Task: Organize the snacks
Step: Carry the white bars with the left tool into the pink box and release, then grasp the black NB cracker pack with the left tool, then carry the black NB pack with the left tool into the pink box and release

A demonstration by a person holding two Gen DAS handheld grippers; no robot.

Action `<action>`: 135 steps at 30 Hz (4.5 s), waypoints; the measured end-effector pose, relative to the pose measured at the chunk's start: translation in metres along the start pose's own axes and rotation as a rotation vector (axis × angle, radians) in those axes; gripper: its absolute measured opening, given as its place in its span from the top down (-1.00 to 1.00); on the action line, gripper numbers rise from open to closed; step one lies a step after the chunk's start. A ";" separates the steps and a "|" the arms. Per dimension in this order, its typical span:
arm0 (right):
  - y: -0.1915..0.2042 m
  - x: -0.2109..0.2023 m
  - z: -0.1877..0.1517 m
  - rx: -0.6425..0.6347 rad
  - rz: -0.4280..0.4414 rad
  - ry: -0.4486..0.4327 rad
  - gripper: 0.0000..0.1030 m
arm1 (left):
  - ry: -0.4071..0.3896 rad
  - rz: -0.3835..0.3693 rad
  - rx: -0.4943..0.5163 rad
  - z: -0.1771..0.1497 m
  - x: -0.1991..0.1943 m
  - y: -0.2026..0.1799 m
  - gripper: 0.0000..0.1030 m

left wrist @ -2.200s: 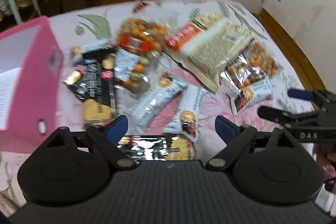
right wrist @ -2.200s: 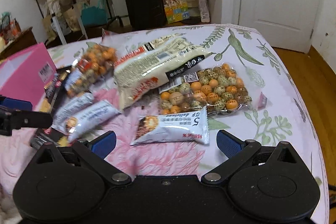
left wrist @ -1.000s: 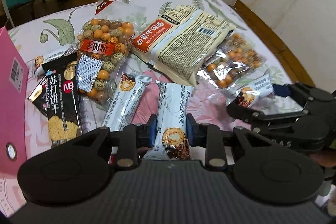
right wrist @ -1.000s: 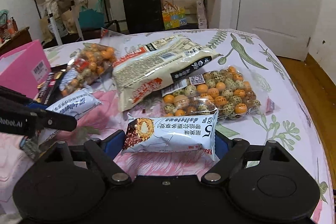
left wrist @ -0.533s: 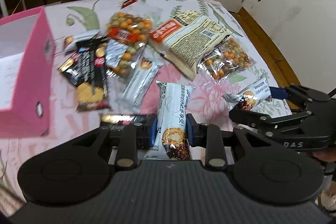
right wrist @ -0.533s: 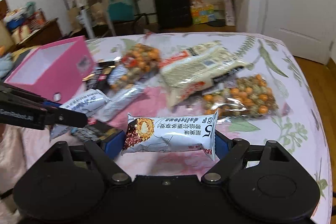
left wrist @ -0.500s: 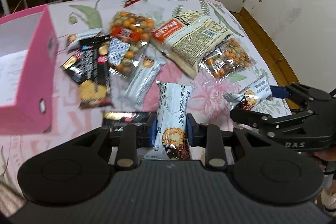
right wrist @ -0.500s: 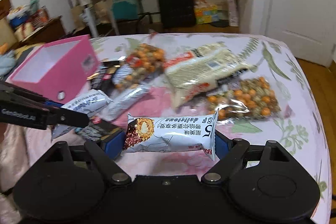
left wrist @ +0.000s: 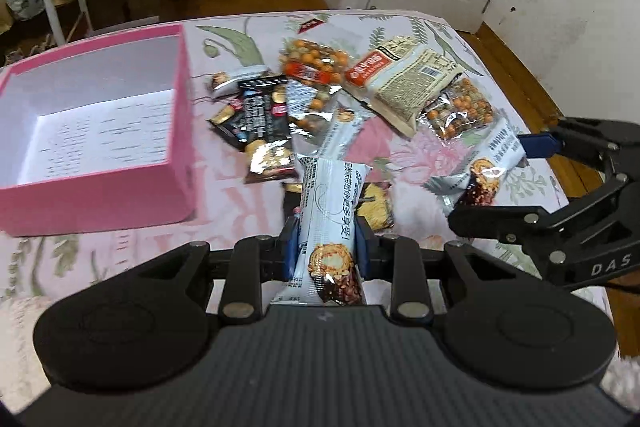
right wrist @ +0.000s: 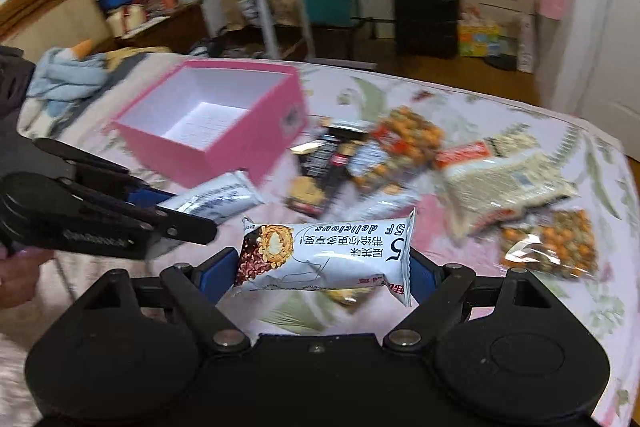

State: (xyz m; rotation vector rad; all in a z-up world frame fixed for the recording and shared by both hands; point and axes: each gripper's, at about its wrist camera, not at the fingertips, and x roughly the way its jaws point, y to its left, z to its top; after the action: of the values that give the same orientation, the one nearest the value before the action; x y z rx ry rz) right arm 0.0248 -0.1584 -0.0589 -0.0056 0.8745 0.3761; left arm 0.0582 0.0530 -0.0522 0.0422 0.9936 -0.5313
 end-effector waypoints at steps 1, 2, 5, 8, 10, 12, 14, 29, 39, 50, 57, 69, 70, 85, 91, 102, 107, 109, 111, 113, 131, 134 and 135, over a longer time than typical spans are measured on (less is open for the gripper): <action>0.005 0.001 0.004 -0.009 0.014 0.003 -0.73 | 0.003 0.006 0.000 -0.001 -0.005 0.004 0.48; 0.011 0.002 0.007 -0.026 0.028 0.007 -0.73 | 0.003 0.015 0.000 -0.002 -0.009 0.007 0.48; 0.031 0.007 0.020 -0.096 0.060 0.012 -0.73 | -0.015 0.047 0.004 -0.001 -0.021 0.020 0.48; 0.048 0.014 0.034 -0.194 0.093 0.006 -0.73 | -0.048 0.067 -0.014 0.006 -0.033 0.037 0.48; 0.060 0.023 0.043 -0.295 0.094 -0.011 -0.73 | -0.072 0.065 -0.042 0.012 -0.041 0.051 0.48; 0.063 0.034 0.051 -0.348 0.105 -0.019 -0.73 | -0.101 0.061 -0.073 0.019 -0.046 0.066 0.48; 0.064 0.052 0.064 -0.363 0.144 -0.006 -0.73 | -0.123 0.064 -0.102 0.029 -0.048 0.081 0.48; 0.099 0.186 0.165 -0.623 0.242 0.088 -0.72 | -0.138 0.049 -0.313 0.093 0.027 0.198 0.48; 0.121 0.277 0.178 -0.911 0.204 0.375 -0.73 | -0.014 -0.041 -0.483 0.089 0.119 0.266 0.48; 0.120 0.248 0.162 -0.936 0.091 0.278 -0.86 | -0.026 0.051 -0.411 0.091 0.136 0.236 0.10; 0.083 0.142 0.128 -0.634 0.120 0.001 -0.87 | -0.121 0.070 -0.325 0.084 0.078 0.208 0.01; -0.028 0.040 0.059 0.184 0.204 -0.006 -0.87 | -0.156 0.000 -0.169 0.078 0.012 0.119 0.04; -0.037 0.035 0.050 0.225 0.200 0.001 -0.87 | -0.156 -0.007 -0.159 0.076 0.012 0.110 0.05; -0.080 0.082 -0.037 0.427 -0.002 0.139 -0.66 | 0.018 -0.015 -0.141 0.028 0.104 0.043 0.11; -0.068 0.088 -0.055 0.396 0.041 0.138 -0.57 | 0.060 -0.007 -0.168 0.004 0.147 0.037 0.11; -0.050 0.103 -0.050 0.264 0.038 0.158 -0.58 | 0.100 -0.135 -0.232 0.002 0.167 0.042 0.11; -0.046 0.110 -0.050 0.233 0.024 0.162 -0.66 | 0.106 -0.132 -0.211 0.002 0.170 0.038 0.09; -0.040 0.112 -0.050 0.202 0.008 0.167 -0.69 | 0.105 -0.131 -0.218 0.005 0.172 0.037 0.04; -0.037 0.114 -0.050 0.179 -0.009 0.171 -0.71 | 0.101 -0.126 -0.202 0.007 0.174 0.035 0.04; -0.035 0.114 -0.050 0.171 -0.019 0.171 -0.72 | 0.102 -0.138 -0.185 0.006 0.173 0.034 0.03; 0.000 0.074 -0.026 0.078 -0.060 0.117 -0.79 | 0.102 -0.166 -0.151 0.009 0.103 0.019 -0.01; 0.007 0.061 -0.021 0.067 -0.042 0.092 -0.80 | 0.067 -0.175 -0.157 0.010 0.084 0.023 -0.01; 0.009 0.058 -0.019 0.064 -0.034 0.087 -0.80 | 0.055 -0.175 -0.158 0.010 0.079 0.023 -0.01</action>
State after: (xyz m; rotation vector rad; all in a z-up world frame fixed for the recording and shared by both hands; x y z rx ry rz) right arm 0.0408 -0.1347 -0.1134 0.0223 0.9707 0.3174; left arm 0.1101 0.0384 -0.1153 -0.1734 1.0969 -0.6125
